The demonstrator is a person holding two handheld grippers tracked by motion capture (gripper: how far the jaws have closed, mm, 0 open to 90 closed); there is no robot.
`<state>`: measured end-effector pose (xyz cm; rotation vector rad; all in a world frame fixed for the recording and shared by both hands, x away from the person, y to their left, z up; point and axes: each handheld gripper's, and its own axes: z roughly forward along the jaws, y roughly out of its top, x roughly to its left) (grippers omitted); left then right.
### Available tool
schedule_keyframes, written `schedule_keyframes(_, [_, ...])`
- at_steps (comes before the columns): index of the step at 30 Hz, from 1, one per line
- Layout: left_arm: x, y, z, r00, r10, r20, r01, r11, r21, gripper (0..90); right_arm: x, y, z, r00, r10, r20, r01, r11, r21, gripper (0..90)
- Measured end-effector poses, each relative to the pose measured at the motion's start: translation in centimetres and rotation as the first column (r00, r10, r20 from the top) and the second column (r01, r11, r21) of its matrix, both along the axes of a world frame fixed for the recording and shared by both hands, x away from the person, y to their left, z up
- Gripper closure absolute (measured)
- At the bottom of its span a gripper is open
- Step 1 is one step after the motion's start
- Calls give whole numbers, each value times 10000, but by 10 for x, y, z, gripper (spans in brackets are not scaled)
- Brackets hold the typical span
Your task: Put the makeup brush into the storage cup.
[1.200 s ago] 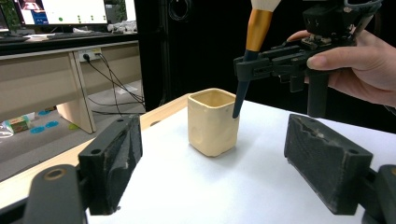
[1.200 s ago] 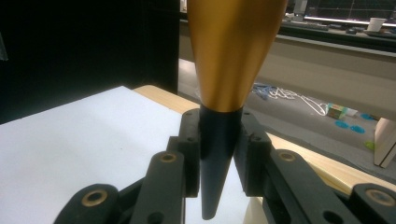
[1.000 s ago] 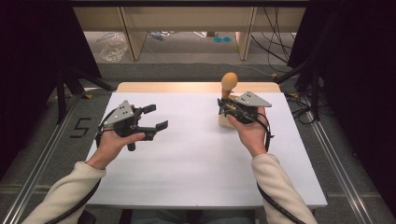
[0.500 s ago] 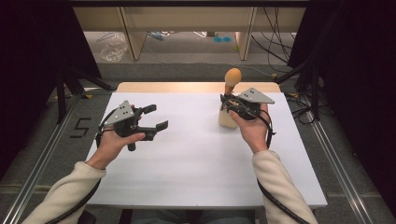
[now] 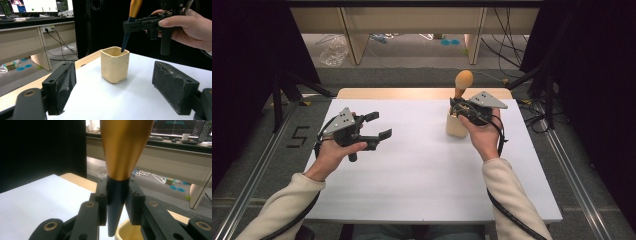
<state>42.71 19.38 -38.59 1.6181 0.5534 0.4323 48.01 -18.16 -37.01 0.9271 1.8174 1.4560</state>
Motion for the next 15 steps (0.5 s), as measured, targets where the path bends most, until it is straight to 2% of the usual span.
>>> schedule_keyframes(2, [0, -1, 0, 10000, -17, 25, 17, 10000, -1, 194, 1, -1, 0, 10000, -53, 30, 53, 10000, -10, 753])
schedule_keyframes(3, [0, -1, 0, 10000, -30, 36, 30, 10000, 25, 194, 2, -2, 0, 9998, -99, 199, 101, 9999, -67, 753])
schedule_keyframes(4, [0, -1, 0, 10000, -44, 63, 44, 10000, 58, 194, 1, -1, 0, 10000, -93, 31, 93, 9999, 48, 753])
schedule_keyframes(7, [0, -1, -1, 10000, -20, 20, 20, 10000, 25, 194, 3, -4, 2, 9997, -186, 174, 186, 9998, -5, 753])
schedule_keyframes(9, [0, 0, -1, 10000, 0, 8, 0, 10000, 37, 194, 3, -5, 2, 9998, -198, 42, 198, 9998, 25, 753])
schedule_keyframes(13, [0, 0, -1, 10000, 7, 4, -7, 10000, 44, 193, 5, -8, 3, 9993, -368, 106, 367, 9993, 71, 753])
schedule_keyframes(15, [0, -1, -1, 10000, -1, -4, 1, 10000, 35, 193, 7, -10, 3, 9983, -456, 362, 456, 9990, 27, 753])
